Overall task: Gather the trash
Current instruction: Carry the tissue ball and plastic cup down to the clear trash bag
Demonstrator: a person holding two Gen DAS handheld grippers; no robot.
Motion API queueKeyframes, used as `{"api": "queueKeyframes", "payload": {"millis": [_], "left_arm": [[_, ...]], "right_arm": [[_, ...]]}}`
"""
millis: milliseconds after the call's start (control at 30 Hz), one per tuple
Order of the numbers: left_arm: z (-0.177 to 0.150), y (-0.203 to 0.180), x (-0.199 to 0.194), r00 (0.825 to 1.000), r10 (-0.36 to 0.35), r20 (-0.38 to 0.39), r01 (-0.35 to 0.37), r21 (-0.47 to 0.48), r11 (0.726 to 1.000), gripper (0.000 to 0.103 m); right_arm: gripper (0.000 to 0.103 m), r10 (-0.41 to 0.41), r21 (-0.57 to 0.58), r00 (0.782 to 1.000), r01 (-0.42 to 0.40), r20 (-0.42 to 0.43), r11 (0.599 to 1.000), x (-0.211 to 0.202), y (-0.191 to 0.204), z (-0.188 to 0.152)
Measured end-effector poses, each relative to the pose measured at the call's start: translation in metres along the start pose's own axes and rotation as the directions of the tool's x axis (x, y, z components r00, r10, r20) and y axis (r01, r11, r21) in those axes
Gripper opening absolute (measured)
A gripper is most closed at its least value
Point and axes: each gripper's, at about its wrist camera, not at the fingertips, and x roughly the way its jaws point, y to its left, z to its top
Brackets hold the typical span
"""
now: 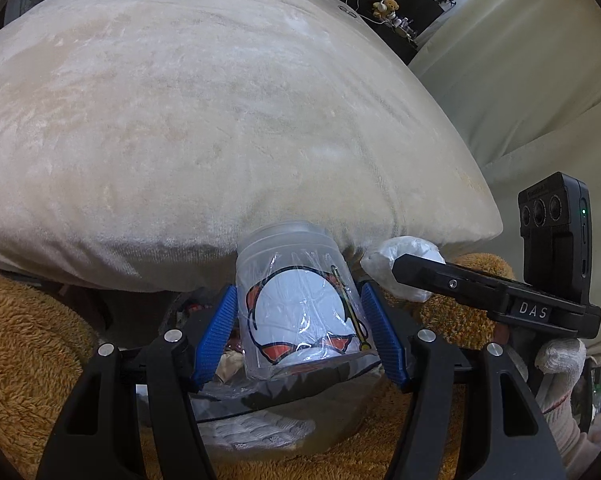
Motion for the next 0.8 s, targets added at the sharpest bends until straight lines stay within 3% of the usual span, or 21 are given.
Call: {"api": "queueKeyframes", "payload": {"millis": [433,800], "left_arm": [[-0.016,0.019,0.049,0.993,0.015,-0.118,-0.02,-0.039,0.999,0.063],[-0.029,0.037,0.09,0.974,0.06,-0.218,-0.071,-0.043,0.997,0.063]], "right_arm": [[0.05,-0.042,0.041,0.99,0.048,-0.134,0.998,0.055,-0.024,-0.017],[0.051,-0.064,0.094,0.972,0.087,-0.228,0.992,0.095,-0.044,-0.028]]}}
